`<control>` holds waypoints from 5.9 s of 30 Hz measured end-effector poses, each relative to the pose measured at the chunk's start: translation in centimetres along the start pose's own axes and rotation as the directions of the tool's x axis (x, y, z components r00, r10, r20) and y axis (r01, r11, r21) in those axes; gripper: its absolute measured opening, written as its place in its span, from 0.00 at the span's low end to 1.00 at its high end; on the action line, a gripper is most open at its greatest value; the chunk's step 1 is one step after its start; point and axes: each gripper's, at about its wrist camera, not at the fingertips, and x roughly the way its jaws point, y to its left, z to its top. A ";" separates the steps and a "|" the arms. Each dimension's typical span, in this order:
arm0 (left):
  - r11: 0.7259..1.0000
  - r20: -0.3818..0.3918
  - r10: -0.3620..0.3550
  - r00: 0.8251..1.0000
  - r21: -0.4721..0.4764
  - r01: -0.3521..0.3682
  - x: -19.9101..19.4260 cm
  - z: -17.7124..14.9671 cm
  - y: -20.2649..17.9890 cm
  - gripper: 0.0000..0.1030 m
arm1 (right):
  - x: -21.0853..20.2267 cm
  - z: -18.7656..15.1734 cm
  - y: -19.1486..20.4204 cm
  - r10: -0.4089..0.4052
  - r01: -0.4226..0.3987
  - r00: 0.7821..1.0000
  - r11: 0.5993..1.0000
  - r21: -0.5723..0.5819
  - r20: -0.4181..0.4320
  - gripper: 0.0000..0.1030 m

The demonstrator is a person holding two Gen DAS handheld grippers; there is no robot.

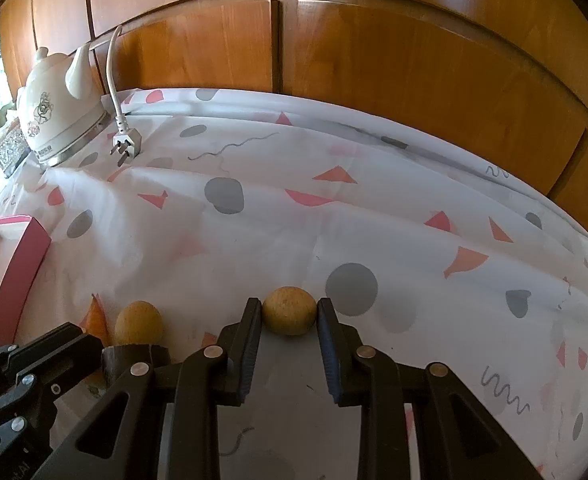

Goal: Organize fruits
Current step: 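Grasp the carrot with left tool while right tool holds the potato, then carry the carrot into the pink tray and release it with left tool, then lower the potato into the pink tray and open right tool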

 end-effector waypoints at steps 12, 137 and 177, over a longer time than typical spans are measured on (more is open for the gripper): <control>0.984 -0.036 -0.133 0.990 -0.124 0.128 -0.9 0.1 3.2 0.10 | -1.8 -1.4 -0.7 0.003 -0.003 1.000 0.999 0.042 -0.007 0.27; 0.985 0.193 0.125 0.973 0.092 -0.145 -12.9 -5.5 10.1 0.21 | -10.3 -15.8 1.5 -0.032 0.018 0.995 0.989 0.148 0.095 0.28; 0.954 0.223 0.277 0.935 -0.177 -0.240 -18.2 -6.2 21.3 0.44 | -12.0 -8.4 21.7 0.439 -0.435 0.898 0.875 -0.211 -0.033 0.28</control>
